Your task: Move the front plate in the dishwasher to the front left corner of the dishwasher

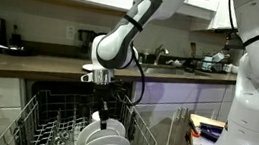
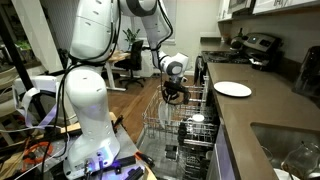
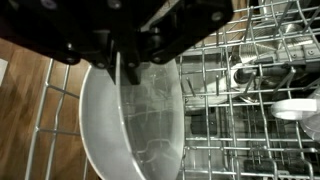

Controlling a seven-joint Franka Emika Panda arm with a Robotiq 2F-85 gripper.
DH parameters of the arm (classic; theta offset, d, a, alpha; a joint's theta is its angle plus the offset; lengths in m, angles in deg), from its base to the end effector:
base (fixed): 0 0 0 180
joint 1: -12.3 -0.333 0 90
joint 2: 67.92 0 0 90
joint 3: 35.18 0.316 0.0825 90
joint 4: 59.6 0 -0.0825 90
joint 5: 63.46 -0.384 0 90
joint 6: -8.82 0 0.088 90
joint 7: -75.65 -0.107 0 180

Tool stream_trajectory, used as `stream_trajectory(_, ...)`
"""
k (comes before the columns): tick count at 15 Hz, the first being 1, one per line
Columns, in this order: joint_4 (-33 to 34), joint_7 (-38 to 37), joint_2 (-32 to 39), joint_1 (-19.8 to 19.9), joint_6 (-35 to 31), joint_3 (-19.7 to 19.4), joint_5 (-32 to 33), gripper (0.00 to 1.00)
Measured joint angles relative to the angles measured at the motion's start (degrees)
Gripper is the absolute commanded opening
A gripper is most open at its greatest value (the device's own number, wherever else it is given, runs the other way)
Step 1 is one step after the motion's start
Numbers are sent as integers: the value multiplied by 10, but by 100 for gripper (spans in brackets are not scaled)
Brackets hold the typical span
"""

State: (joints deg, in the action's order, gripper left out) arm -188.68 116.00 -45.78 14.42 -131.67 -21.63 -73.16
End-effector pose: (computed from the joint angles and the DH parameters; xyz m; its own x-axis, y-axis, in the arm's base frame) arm 0.5096 0.1078 0.1819 0.7251 0.6877 -0.0373 0.6587 -0.7083 -0.2538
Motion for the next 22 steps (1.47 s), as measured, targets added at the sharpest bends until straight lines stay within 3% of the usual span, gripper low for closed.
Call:
stream_trajectory(12,-21,-32,-83,-9,53,-20,9,7)
stream_trajectory(22,4,-51,-123,-17,56,-71,111,7)
